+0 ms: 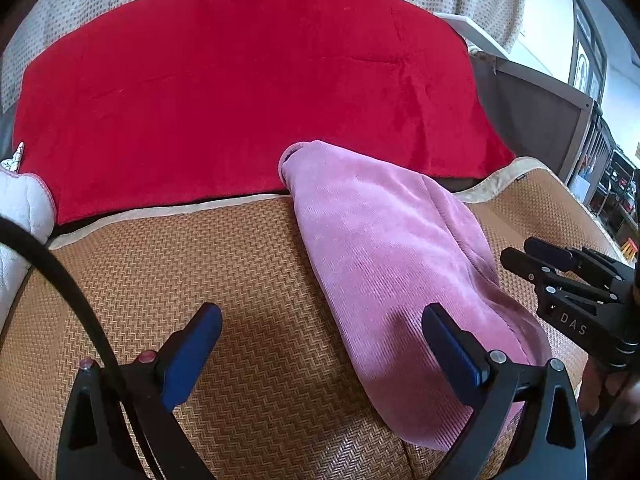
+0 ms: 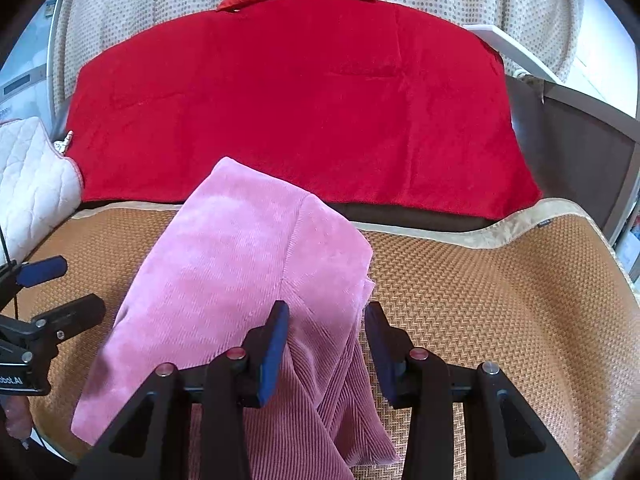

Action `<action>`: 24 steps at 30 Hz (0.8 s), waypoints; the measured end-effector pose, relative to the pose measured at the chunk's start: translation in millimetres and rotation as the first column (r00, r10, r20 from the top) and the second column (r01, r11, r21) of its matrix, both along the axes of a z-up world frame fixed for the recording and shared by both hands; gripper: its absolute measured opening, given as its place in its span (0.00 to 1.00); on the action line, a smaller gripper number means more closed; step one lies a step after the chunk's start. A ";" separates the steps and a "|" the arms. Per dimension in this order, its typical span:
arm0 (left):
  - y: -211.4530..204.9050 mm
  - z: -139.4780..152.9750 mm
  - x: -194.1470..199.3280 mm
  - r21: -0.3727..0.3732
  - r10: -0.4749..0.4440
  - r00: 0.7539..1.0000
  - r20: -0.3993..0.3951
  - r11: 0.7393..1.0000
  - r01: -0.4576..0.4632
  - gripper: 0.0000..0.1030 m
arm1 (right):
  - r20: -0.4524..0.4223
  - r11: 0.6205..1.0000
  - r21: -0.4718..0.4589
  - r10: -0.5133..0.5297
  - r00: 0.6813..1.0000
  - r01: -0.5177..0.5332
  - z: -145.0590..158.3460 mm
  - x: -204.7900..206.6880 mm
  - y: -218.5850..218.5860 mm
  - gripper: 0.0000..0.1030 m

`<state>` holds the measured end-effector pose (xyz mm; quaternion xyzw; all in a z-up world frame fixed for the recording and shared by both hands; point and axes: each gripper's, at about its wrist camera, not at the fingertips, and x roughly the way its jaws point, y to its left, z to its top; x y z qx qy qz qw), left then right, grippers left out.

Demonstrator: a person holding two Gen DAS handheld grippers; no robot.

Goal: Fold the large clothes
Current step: 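Press the folded pink jacket flat with both open grippers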

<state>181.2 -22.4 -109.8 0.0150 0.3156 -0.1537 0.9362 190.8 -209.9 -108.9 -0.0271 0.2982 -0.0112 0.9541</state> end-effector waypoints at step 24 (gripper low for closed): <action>-11.1 -16.6 46.5 0.061 0.035 0.998 -0.050 0.998 -0.032 0.98 | -0.146 0.953 0.302 0.032 0.989 0.014 -28.9 62.5 -21.9 0.42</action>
